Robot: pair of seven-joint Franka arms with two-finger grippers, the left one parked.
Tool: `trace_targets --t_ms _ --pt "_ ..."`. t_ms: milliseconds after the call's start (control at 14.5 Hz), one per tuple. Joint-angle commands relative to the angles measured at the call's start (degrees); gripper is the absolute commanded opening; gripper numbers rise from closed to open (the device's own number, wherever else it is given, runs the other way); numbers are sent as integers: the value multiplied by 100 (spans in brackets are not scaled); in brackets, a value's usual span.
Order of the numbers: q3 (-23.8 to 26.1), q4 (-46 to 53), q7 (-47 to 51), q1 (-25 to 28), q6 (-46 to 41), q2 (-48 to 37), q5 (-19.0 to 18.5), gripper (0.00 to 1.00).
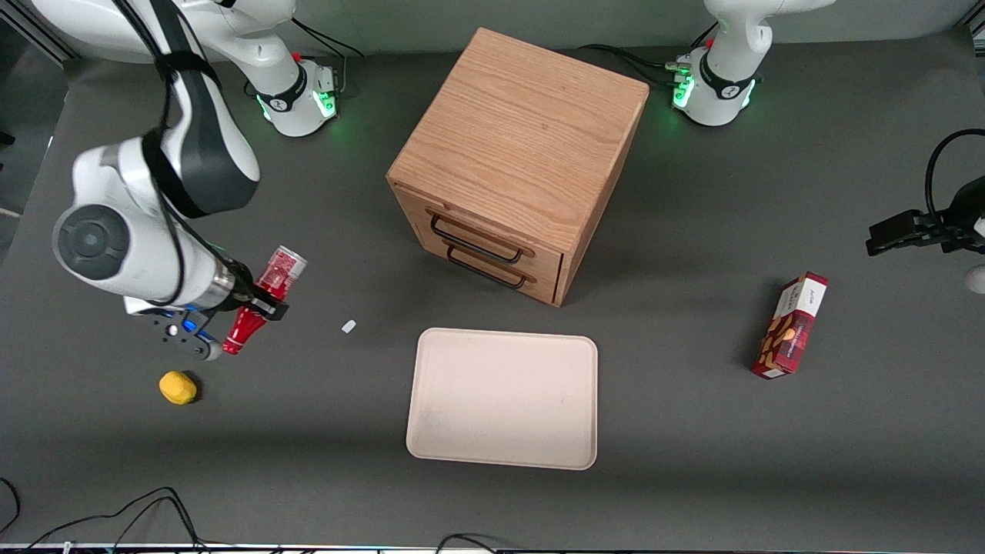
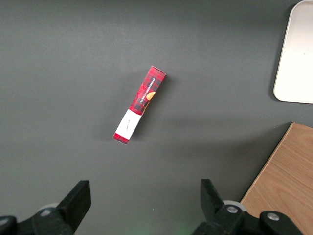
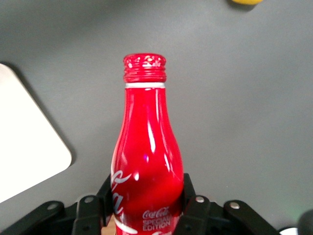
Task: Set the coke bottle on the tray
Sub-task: 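Lift the bottle upright off the table with the right gripper, then carry the bottle over the cream tray and lower it onto the tray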
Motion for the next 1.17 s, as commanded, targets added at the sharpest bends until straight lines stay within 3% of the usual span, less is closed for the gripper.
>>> trace_targets --t_ms 0,276,414,621,1103 --pt "56 784 -83 46 -362 459 86 0" --pt "13 2713 -153 432 -942 1783 7 0" --pt "-40 3577 -153 748 -838 2539 -2 0" --pt "-76 3748 -336 1013 57 2972 6 0" --pt "-84 3739 -1022 1383 876 3720 6 0"
